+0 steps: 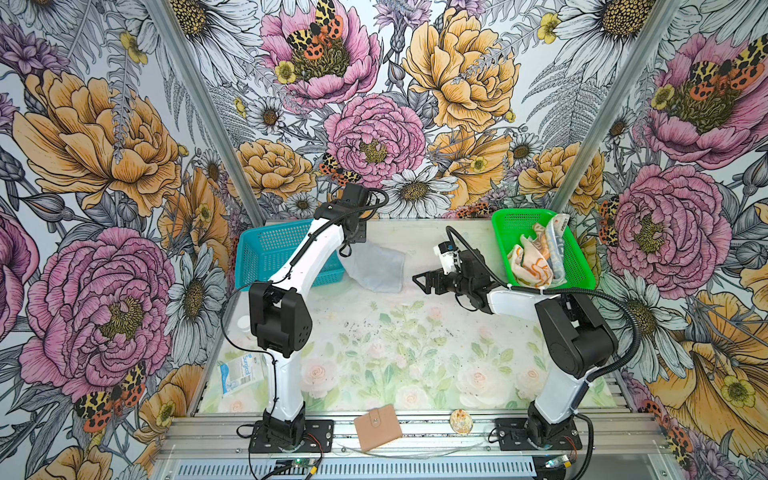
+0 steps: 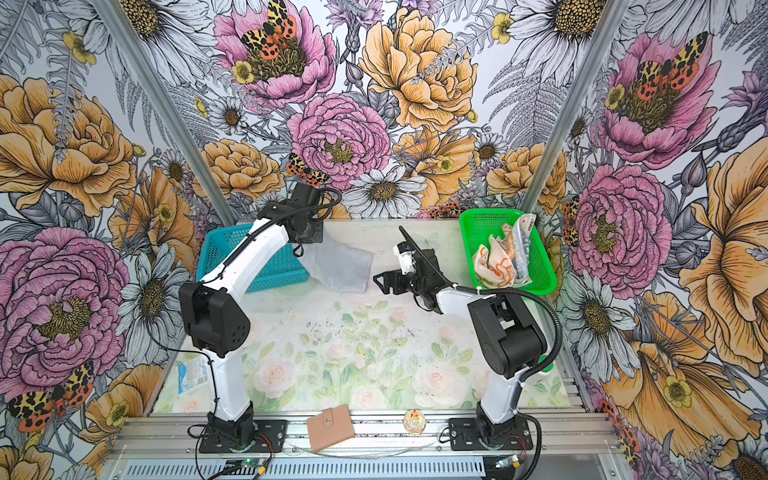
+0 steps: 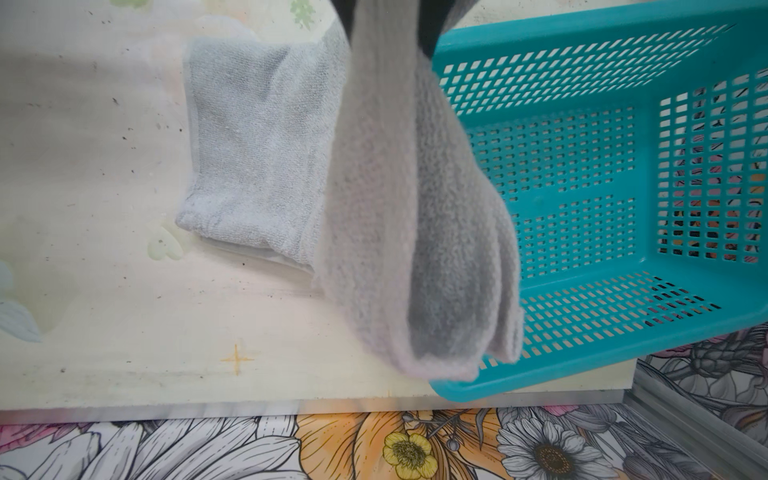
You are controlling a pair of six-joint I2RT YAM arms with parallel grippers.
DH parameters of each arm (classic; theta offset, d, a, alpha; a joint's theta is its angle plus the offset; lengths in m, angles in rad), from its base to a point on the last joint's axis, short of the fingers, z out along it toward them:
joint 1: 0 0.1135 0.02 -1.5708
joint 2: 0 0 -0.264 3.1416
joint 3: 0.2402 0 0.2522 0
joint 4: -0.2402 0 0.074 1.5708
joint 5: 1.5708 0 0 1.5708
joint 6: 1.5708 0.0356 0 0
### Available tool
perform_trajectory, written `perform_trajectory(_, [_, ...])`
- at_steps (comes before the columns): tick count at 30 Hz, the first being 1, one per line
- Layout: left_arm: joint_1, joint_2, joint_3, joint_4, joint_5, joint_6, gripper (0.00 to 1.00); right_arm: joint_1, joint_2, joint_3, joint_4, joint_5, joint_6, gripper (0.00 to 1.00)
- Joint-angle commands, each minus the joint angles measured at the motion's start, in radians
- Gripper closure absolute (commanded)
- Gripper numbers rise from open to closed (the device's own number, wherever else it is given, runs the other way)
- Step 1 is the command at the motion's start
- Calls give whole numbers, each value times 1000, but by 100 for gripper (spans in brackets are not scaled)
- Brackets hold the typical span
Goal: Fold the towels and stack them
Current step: 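Lift the grey towel with the left gripper and carry it over the teal basket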
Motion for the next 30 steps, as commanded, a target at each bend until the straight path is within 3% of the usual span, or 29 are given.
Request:
perform_trajectory(1, [24, 28, 65, -49, -16, 56, 100, 7, -3, -3, 41, -20, -7, 6])
perform_trajectory(17, [98, -37, 254, -80, 40, 87, 100, 11, 12, 11, 26, -26, -11, 6])
perform_trajectory(30, [288, -145, 153, -79, 126, 81, 100, 17, 33, 29, 4, -30, -21, 6])
